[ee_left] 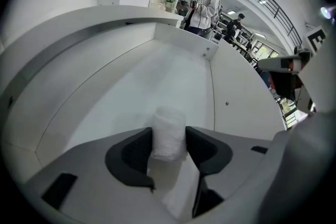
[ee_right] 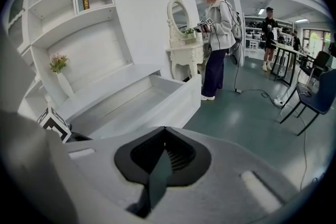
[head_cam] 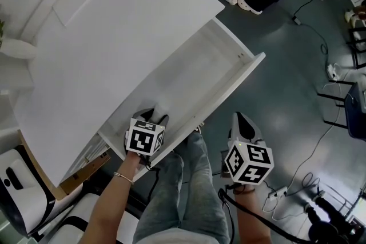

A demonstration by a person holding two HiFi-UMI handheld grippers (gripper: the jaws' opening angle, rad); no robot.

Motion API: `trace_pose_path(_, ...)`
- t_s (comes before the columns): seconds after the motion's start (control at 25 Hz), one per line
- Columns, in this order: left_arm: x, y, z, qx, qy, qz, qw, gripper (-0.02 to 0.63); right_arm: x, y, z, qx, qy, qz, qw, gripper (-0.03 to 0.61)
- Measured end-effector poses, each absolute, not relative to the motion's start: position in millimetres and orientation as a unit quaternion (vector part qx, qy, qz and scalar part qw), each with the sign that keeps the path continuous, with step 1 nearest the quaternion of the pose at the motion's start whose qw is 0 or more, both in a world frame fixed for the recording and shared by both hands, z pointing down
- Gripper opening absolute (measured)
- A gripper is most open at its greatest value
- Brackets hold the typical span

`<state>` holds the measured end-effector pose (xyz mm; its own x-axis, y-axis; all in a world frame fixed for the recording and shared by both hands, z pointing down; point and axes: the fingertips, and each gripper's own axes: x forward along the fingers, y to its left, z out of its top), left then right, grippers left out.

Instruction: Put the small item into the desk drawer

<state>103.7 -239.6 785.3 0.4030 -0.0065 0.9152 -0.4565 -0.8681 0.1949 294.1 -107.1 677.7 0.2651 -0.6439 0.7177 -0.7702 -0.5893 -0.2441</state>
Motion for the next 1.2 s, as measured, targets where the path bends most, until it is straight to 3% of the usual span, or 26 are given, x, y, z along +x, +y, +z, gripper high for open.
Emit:
trace_pose_path(0.44,89,-245,765,0.814,-0.147,0.525,0.200,0.219,295,-106,659,0.792,-0.456,0.399,0.076,0.005)
trace_pose_path(0.84,74,-259,687,0.845,-0.189,0.457,0.201,0.216,283,-127,615,0.787,-0.486,0.373,0.076,0.006)
trace_pose_path(1.2,36,-272,581,0.873,-0.268,0.349,0.212,0.142,256,-170,555,0.770,-0.540,0.328,0.089,0.006)
